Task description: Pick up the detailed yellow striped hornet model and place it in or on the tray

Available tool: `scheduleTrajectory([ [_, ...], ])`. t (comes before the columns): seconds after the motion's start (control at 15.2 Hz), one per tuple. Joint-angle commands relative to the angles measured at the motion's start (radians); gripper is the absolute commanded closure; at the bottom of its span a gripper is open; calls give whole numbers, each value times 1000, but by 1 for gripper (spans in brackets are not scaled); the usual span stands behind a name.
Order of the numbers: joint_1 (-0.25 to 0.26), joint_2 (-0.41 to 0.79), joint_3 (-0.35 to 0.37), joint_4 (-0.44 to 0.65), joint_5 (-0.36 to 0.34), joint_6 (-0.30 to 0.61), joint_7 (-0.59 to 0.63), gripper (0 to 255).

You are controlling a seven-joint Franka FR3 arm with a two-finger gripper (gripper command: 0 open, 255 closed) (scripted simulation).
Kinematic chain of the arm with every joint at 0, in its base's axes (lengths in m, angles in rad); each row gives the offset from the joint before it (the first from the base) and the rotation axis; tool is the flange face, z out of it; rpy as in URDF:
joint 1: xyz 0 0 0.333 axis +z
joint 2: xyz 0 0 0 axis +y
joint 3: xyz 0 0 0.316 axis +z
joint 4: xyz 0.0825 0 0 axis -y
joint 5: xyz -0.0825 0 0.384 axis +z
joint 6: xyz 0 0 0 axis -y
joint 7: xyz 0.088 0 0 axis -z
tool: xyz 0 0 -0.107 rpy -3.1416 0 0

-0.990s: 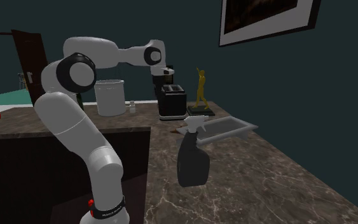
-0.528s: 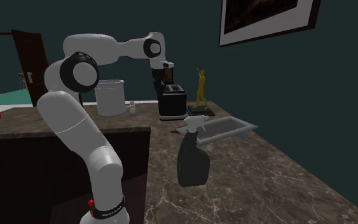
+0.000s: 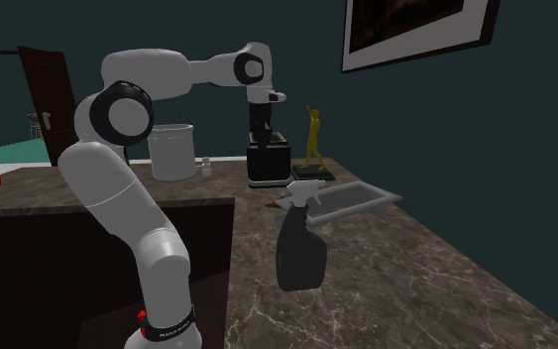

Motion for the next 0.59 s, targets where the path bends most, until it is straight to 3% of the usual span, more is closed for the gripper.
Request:
scheduleTrajectory([
  [0.0,-16,8,-35,6,-13,-3,-50,255],
  [0.53,-80,68,-164,62,-60,-12,-237,255],
])
